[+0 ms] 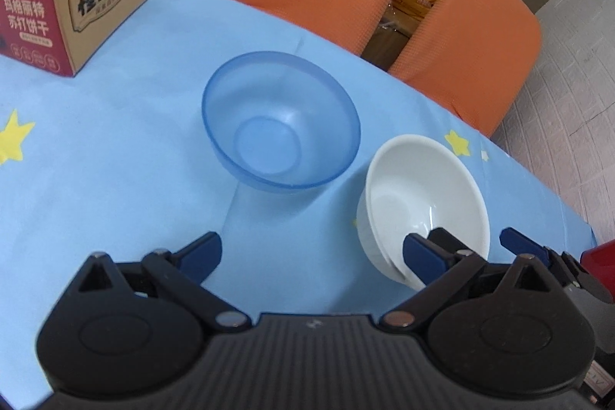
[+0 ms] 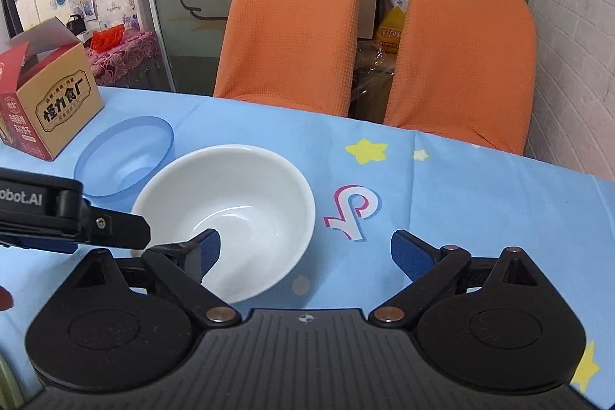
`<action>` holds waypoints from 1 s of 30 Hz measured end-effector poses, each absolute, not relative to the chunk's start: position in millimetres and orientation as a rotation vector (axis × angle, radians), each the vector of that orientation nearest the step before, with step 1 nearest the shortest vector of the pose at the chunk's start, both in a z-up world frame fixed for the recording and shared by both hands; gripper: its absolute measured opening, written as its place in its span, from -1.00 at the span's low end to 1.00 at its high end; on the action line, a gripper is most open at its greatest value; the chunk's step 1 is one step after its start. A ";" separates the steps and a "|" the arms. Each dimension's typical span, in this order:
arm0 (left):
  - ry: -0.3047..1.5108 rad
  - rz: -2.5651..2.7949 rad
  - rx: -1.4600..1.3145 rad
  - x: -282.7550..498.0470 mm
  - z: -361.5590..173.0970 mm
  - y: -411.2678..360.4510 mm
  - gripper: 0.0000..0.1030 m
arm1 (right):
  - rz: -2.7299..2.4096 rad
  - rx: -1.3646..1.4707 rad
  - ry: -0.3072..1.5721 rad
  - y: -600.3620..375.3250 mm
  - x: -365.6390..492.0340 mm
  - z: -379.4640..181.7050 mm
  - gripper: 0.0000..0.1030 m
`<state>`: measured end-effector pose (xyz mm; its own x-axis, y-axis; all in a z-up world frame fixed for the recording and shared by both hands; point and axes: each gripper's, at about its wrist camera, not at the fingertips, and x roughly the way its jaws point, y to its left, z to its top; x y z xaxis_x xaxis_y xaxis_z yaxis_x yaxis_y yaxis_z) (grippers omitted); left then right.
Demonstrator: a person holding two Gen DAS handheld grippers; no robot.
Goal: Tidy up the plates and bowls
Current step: 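Move the left gripper to the white ceramic bowl and grasp its rim, then lift the white bowl and carry it over the steel bowl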
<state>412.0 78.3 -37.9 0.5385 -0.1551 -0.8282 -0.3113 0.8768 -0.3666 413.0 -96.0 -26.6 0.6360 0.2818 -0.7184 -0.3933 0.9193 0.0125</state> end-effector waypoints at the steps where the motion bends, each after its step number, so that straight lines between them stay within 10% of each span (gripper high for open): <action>1: 1.018 0.100 -0.515 412.6 -39.7 76.7 0.84 | 0.396 -0.143 0.799 -96.1 414.7 -28.9 1.00; 6: 1.020 0.101 -0.514 414.5 -43.8 73.2 0.70 | 0.443 -0.140 0.829 -89.0 420.2 -35.8 0.97; 13: 0.992 0.013 -0.479 414.0 -37.1 66.3 -0.53 | 0.593 -0.127 0.855 -79.6 406.0 -26.2 0.40; 30: 0.929 -0.095 -0.387 367.1 -14.2 51.2 -0.53 | 0.575 -0.149 0.844 -87.5 363.3 -7.1 0.34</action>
